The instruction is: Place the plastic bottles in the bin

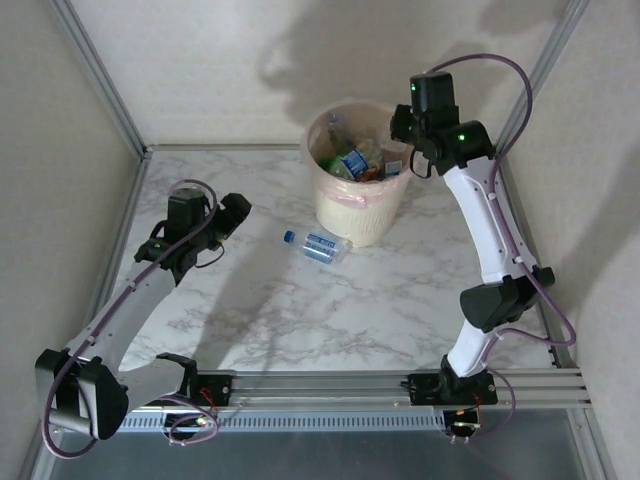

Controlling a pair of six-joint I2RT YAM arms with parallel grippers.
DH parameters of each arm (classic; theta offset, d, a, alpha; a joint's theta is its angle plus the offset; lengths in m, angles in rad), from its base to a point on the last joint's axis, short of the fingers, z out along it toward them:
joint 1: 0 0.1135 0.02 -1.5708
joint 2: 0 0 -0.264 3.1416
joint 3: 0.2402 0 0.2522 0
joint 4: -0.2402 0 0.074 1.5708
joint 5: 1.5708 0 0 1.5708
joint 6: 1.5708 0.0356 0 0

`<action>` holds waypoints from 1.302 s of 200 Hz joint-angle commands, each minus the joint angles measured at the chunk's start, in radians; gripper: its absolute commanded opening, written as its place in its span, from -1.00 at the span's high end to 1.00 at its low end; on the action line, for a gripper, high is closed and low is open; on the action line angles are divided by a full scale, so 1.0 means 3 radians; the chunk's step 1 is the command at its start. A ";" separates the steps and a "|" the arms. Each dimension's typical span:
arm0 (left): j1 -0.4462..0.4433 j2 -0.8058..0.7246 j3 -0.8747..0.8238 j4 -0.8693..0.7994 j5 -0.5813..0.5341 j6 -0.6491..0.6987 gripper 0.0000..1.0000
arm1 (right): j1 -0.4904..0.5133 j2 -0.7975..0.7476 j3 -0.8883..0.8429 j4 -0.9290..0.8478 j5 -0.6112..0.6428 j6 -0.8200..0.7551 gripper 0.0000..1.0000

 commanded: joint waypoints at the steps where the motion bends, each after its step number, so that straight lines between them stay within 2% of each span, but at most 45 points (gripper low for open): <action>1: -0.0013 -0.0043 0.0012 0.0005 0.0030 -0.0003 -0.70 | -0.0042 0.0171 0.0154 0.0083 0.0002 -0.0053 0.54; 49: -0.0013 -0.0066 0.0005 0.0002 0.0036 -0.0008 -0.70 | -0.0074 0.0399 0.0123 0.0032 0.0008 -0.0096 0.69; 86: -0.0013 -0.0074 0.0008 -0.0007 0.0028 0.0002 -0.71 | -0.0075 0.0107 -0.0448 0.0204 0.0048 -0.0033 0.87; 151: -0.0018 -0.0028 -0.0108 0.0088 0.0069 -0.0073 -0.70 | -0.0070 -0.0317 -0.1269 0.0414 -0.0064 0.0078 0.91; 179: -0.0112 0.0023 -0.0173 0.0153 0.0005 -0.0196 -0.76 | -0.0060 -0.0475 -0.1225 0.0452 -0.0149 0.0082 0.82; 224: -0.0416 0.0240 -0.0240 0.0365 -0.0225 -0.0536 -0.89 | 0.0188 -0.0801 -0.0677 0.0287 -0.0215 0.0020 0.46; 245: -0.0559 0.0442 -0.0232 0.0521 -0.0281 -0.0716 -0.90 | 0.0392 -0.1019 -0.0805 0.0376 -0.0375 -0.0038 0.30; 260: -0.0633 0.0592 -0.0208 0.0624 -0.0304 -0.0828 -0.90 | 0.0579 -0.1175 -0.0995 0.0437 -0.0342 -0.0059 0.23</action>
